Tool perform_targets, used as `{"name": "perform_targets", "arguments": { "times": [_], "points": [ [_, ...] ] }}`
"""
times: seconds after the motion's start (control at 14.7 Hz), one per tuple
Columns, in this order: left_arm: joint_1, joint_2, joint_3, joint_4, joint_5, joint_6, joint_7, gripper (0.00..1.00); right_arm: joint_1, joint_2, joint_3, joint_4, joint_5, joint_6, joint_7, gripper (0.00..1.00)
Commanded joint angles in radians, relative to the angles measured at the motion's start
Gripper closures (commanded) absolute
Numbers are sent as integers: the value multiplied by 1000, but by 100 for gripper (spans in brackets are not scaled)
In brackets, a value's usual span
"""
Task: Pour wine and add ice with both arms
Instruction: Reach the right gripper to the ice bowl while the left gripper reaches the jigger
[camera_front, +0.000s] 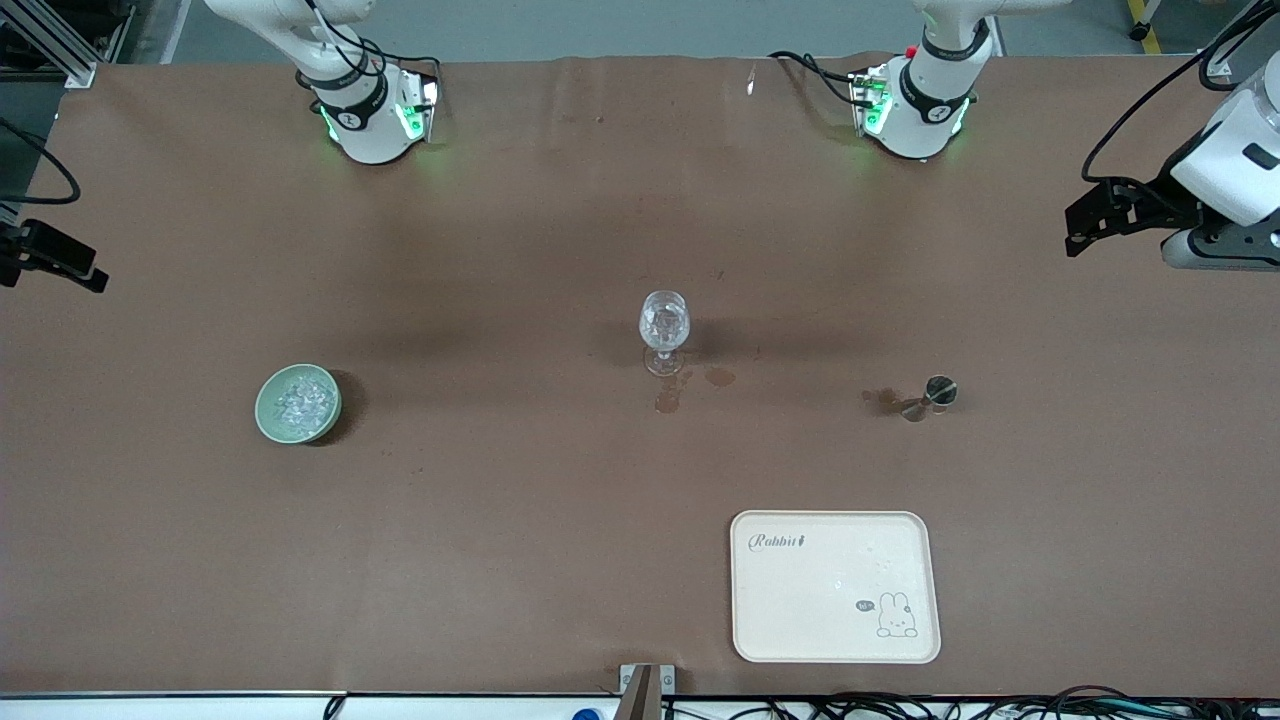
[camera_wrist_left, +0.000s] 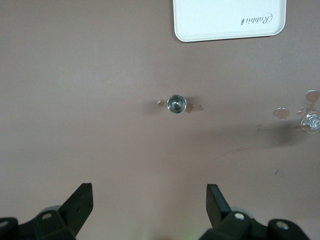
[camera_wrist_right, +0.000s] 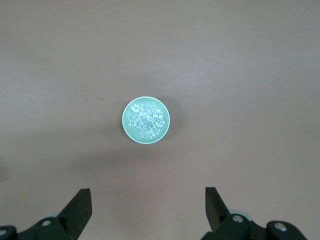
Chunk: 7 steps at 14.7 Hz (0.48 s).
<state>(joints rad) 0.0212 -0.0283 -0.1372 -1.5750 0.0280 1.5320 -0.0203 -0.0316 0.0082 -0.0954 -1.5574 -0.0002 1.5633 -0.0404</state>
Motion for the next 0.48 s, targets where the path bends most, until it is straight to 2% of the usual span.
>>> {"name": "perform_targets", "arguments": {
  "times": [0.0, 0.2, 0.41],
  "points": [
    [0, 5, 2, 18, 3, -9, 3, 0, -8, -25, 8, -12, 9, -35, 22, 0],
    [2, 13, 7, 35, 6, -10, 2, 0, -7, -28, 9, -13, 8, -49, 42, 0],
    [2, 92, 4, 49, 128, 3, 23, 0, -4, -27, 11, -12, 3, -40, 42, 0]
  ]
}}
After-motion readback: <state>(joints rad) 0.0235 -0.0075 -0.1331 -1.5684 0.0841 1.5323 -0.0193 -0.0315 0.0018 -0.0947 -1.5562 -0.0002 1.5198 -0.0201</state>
